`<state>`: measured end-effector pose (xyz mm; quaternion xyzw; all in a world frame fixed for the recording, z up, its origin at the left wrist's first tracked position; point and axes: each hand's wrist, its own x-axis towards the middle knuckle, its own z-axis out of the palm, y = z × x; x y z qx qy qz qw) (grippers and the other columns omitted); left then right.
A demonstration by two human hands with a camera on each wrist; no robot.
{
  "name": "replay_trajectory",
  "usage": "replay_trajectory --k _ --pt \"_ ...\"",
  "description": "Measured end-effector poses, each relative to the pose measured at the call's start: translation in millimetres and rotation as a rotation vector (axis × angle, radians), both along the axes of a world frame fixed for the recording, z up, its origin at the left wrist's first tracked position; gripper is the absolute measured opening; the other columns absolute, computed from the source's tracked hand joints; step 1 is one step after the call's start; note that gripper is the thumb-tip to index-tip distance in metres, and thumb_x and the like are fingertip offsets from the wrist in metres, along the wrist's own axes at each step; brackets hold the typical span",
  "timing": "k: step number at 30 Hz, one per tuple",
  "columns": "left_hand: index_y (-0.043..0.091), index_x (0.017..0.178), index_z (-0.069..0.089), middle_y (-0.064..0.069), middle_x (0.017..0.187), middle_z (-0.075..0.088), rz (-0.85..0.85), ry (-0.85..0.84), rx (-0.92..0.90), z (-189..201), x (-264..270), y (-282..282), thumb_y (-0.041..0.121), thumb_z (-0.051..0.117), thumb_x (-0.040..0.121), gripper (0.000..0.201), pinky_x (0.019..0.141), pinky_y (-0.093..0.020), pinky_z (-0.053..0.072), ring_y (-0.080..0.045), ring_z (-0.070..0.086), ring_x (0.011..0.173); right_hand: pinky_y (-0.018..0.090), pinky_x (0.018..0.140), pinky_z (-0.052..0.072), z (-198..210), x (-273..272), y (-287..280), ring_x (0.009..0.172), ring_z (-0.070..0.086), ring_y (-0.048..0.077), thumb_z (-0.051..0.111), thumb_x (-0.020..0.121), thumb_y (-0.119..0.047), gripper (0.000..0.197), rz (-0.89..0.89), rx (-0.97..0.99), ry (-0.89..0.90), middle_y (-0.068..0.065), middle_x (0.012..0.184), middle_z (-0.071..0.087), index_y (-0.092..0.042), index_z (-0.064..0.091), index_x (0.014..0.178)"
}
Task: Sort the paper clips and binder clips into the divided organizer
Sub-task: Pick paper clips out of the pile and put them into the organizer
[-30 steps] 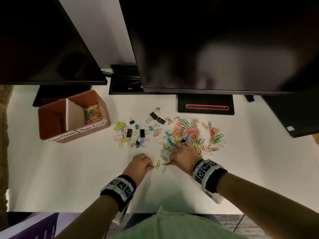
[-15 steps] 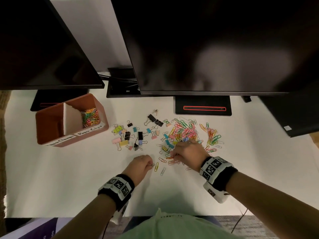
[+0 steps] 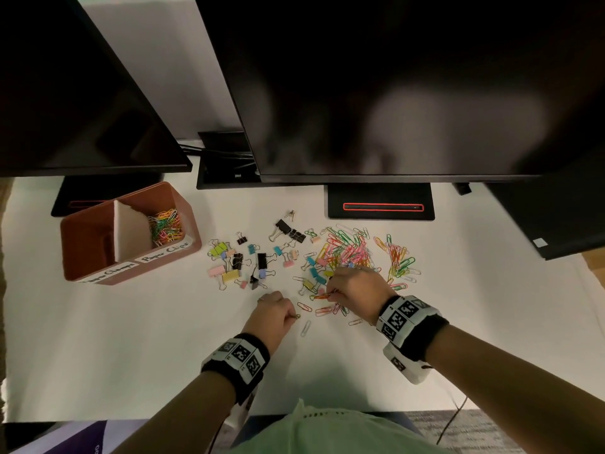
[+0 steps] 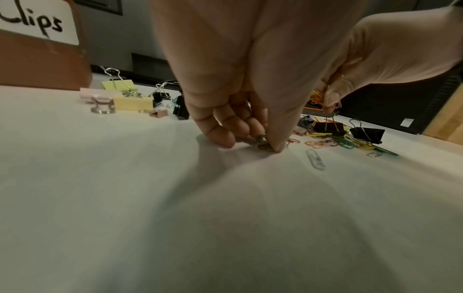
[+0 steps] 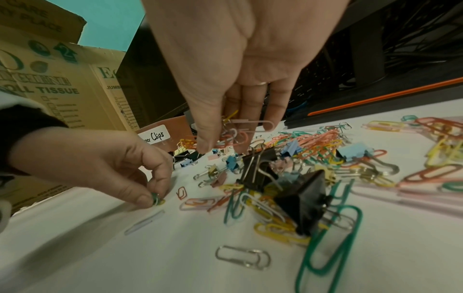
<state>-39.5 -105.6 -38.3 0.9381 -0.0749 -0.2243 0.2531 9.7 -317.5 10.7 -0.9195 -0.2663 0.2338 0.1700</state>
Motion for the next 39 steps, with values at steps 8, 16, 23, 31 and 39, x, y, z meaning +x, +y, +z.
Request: replay_trajectory --k 8,16,23,31,39 --pt "0.009 0.101 0.056 -0.007 0.106 0.056 -0.184 0.051 0.074 4 7 -1 0.017 0.047 0.093 0.015 0.086 -0.028 0.039 -0.021 0.047 0.103 0.035 0.083 0.046 4 4 -2 0.094 0.059 0.025 0.052 0.092 -0.033 0.026 -0.015 -0.032 0.019 0.003 0.105 0.061 -0.015 0.065 0.106" --pt "0.011 0.115 0.055 -0.008 0.113 0.057 -0.214 -0.007 0.01 -1 20 -8 0.016 0.052 0.09 0.025 0.092 -0.031 0.041 -0.023 0.05 0.109 0.035 0.086 0.045 1 3 -6 0.092 0.06 0.025 0.054 0.091 -0.029 0.023 -0.019 -0.023 0.006 0.004 0.105 0.062 -0.014 0.066 0.105" --pt "0.008 0.106 0.057 -0.008 0.113 0.051 -0.246 0.003 0.116 -3 30 -11 0.016 0.05 0.092 0.018 0.088 -0.031 0.044 -0.022 0.048 0.106 0.037 0.082 0.047 7 8 -5 0.088 0.061 0.028 0.057 0.09 -0.026 0.021 -0.041 0.01 -0.024 0.005 0.101 0.064 -0.013 0.068 0.103" --pt "0.008 0.106 0.055 -0.008 0.11 0.056 -0.224 -0.012 0.04 3 23 0 0.016 0.047 0.094 0.017 0.082 -0.024 0.037 -0.02 0.048 0.102 0.034 0.082 0.046 25 24 20 0.093 0.062 0.026 0.053 0.092 -0.028 0.023 0.001 0.054 -0.06 0.003 0.105 0.064 -0.015 0.068 0.103" --pt "0.01 0.088 0.06 0.004 0.081 0.054 0.262 -0.361 -0.13 84 51 110 0.005 0.062 0.084 0.007 0.063 -0.016 0.035 -0.014 0.05 0.073 0.039 0.086 0.047 69 79 126 0.093 0.06 0.028 0.053 0.092 -0.03 0.025 0.108 0.161 -0.105 0.004 0.107 0.061 -0.016 0.066 0.107"
